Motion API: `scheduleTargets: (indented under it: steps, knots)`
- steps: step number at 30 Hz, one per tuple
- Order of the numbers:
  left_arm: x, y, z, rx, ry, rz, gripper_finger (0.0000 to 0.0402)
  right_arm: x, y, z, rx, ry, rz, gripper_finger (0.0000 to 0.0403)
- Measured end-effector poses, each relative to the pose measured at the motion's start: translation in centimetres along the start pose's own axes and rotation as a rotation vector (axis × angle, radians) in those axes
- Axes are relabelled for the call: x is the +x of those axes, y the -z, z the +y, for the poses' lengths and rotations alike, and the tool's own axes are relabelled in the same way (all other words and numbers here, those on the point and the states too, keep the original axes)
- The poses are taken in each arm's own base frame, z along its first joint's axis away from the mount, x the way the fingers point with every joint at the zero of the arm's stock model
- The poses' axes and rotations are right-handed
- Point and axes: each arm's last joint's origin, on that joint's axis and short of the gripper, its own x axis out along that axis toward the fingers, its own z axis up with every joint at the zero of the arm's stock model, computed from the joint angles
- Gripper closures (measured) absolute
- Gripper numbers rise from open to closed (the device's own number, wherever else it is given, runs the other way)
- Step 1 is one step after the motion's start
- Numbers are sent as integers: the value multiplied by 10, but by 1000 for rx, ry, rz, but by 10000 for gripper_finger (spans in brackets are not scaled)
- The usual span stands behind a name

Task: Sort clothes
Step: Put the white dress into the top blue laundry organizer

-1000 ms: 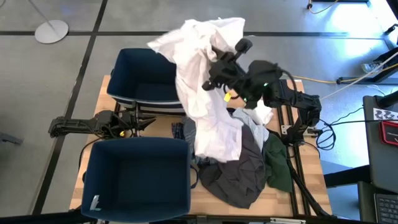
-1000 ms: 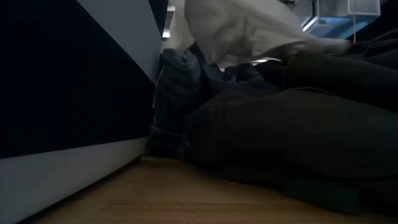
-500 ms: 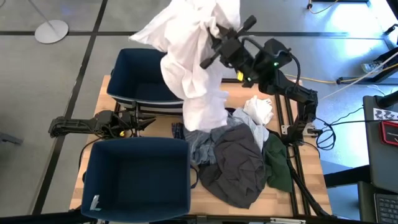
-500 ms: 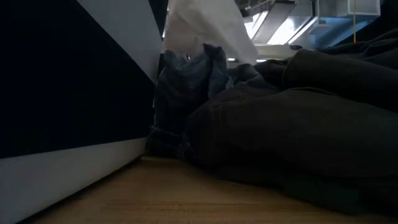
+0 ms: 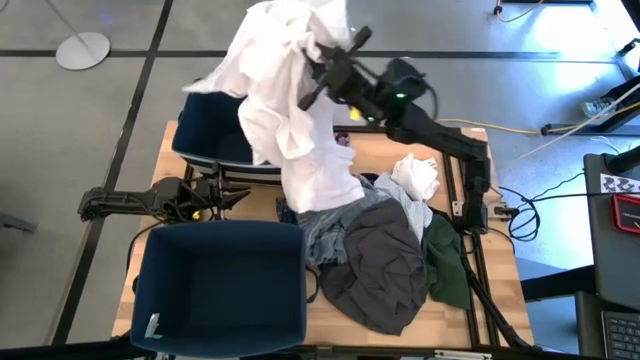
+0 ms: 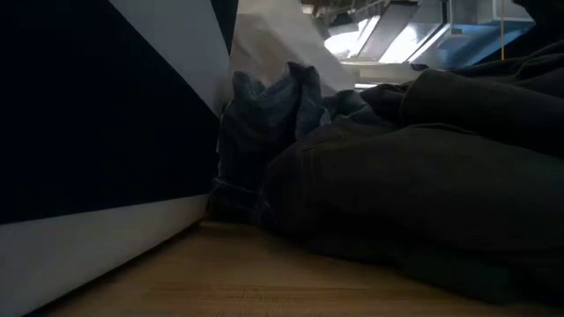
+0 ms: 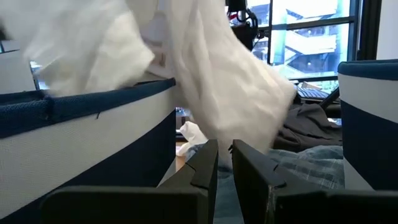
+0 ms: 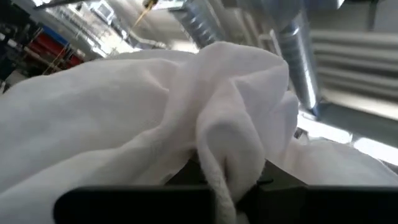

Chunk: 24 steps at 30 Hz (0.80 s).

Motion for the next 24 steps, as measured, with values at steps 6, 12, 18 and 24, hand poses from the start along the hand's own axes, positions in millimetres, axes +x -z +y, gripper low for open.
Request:
scheduleTargets:
  steps: [6,12,18,24]
  knots:
    - [0,0,0,-1,0,-1,361,20,49,30,-6,-57,118,384]
    - [0,0,0,0,0,1,361,31,104,57,18,-157,306,384]
    - [0,0,0,0,0,2,361,29,139,75,55,-249,485,384]
    - [0,0,0,0,1,2,361,20,152,87,85,-326,622,384]
